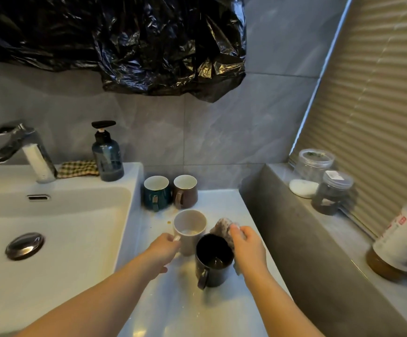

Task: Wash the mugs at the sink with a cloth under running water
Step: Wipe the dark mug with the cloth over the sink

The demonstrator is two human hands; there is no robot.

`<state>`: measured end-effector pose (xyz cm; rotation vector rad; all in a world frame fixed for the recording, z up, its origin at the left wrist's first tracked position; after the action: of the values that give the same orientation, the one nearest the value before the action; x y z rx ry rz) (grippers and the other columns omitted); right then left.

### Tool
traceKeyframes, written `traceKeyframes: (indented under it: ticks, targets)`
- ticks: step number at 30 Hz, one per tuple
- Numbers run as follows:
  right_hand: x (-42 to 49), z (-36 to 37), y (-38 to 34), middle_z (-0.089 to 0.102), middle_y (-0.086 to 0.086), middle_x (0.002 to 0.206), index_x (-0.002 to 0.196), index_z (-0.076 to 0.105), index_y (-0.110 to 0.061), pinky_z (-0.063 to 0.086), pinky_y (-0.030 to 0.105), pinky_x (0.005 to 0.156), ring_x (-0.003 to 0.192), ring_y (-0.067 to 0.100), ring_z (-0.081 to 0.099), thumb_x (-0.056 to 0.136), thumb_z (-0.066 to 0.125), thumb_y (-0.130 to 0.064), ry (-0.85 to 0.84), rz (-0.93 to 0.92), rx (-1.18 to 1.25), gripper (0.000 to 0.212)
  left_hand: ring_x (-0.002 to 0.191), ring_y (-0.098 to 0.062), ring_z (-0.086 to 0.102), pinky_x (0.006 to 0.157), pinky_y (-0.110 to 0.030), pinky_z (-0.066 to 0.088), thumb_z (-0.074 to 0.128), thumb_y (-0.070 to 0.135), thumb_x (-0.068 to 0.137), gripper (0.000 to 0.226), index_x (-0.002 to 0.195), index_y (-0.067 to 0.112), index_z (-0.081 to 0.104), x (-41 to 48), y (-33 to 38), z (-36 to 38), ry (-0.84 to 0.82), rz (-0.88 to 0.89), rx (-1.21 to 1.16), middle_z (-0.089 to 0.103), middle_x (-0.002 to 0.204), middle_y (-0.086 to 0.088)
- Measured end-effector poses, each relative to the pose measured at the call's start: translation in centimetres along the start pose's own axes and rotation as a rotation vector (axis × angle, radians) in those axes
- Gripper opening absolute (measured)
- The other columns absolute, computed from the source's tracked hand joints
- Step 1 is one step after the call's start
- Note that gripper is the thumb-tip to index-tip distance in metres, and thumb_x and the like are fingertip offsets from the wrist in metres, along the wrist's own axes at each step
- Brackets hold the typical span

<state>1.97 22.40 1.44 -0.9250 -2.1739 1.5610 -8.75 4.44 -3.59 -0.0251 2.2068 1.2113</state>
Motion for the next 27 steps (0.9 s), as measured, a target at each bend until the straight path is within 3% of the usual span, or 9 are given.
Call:
traceKeyframes:
  ticks: [3,9,15,18,21,24,27]
  targets:
    - [-1.0,0.1,0.5,0.058,-0.001,0.084,0.091,0.056,-0.022,0.039,0.024,0.051,0.075,0.018,0.056,0.096,0.043,-0.041,-0.001,0.021,0.013,0.024,0.104,-0.024,0.052,0.079,-0.035,0.046,0.041,0.034,0.098,0.032,0.123,0.015,0.042,0.7,-0.2,0.6,-0.03,-0.02,-0.051,0.049,0.123,-0.009]
    - [-1.6,0.1,0.5,0.056,-0.005,0.084,0.091,0.054,-0.026,0.037,0.02,0.05,0.07,0.013,0.052,0.096,0.044,-0.04,-0.002,0.026,0.047,0.018,0.089,-0.022,0.051,0.073,-0.032,0.046,0.036,0.032,0.1,0.028,0.114,0.01,0.046,2.1,-0.9,1.0,0.017,-0.01,-0.087,0.053,0.108,-0.011]
    - [-1.6,0.0,1.2,0.058,0.001,0.081,0.081,0.053,-0.028,0.044,0.026,0.054,0.071,0.016,0.055,0.096,0.044,-0.04,0.053,0.034,0.055,0.02,0.079,-0.024,0.049,0.062,-0.032,0.042,0.049,0.022,0.093,0.015,0.101,0.011,0.042,0.5,-1.5,0.3,0.292,0.023,-0.076,0.048,0.1,-0.012]
    - [-1.9,-0.5,2.2,0.057,0.0,0.08,0.078,0.052,-0.026,0.052,0.036,0.069,0.078,0.017,0.058,0.096,0.043,-0.038,0.107,0.067,0.066,0.024,0.071,-0.021,0.049,0.061,-0.028,0.04,0.054,0.02,0.09,0.011,0.081,0.014,0.049,-1.1,-1.6,3.2,0.071,0.062,-0.099,0.053,0.084,-0.01]
    - [-2.4,-0.8,2.7,0.056,-0.003,0.08,0.085,0.055,-0.02,0.049,0.031,0.066,0.079,0.015,0.056,0.097,0.042,-0.036,0.119,0.078,0.051,0.024,0.073,-0.019,0.055,0.062,-0.025,0.045,0.057,0.024,0.089,0.014,0.082,0.014,0.062,-3.3,-2.1,5.8,-0.183,0.028,-0.103,0.06,0.081,-0.006]
    - [-2.8,-0.7,3.1,0.059,0.002,0.086,0.094,0.056,-0.016,0.044,0.024,0.061,0.086,0.021,0.058,0.098,0.042,-0.038,0.101,0.112,0.075,0.027,0.064,-0.012,0.053,0.052,-0.015,0.04,0.061,0.025,0.089,0.019,0.076,0.013,0.068,-4.2,-2.2,6.3,-0.227,0.101,-0.082,0.061,0.075,-0.002]
    - [-3.3,-0.6,3.3,0.061,0.008,0.094,0.095,0.057,-0.015,0.046,0.025,0.064,0.089,0.023,0.06,0.097,0.043,-0.037,0.084,0.132,0.111,0.026,0.069,-0.016,0.051,0.06,-0.022,0.043,0.053,0.025,0.094,0.02,0.08,0.015,0.062,-4.5,-2.0,6.5,-0.268,0.129,-0.073,0.058,0.081,-0.005]
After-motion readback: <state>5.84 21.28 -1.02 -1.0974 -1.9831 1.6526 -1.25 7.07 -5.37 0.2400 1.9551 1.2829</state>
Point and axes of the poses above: each hand's wrist, its own x-axis towards the middle knuckle, its own z-axis out of the palm, y = z × x, the point moved 7 cm from there along x, towards the middle knuckle
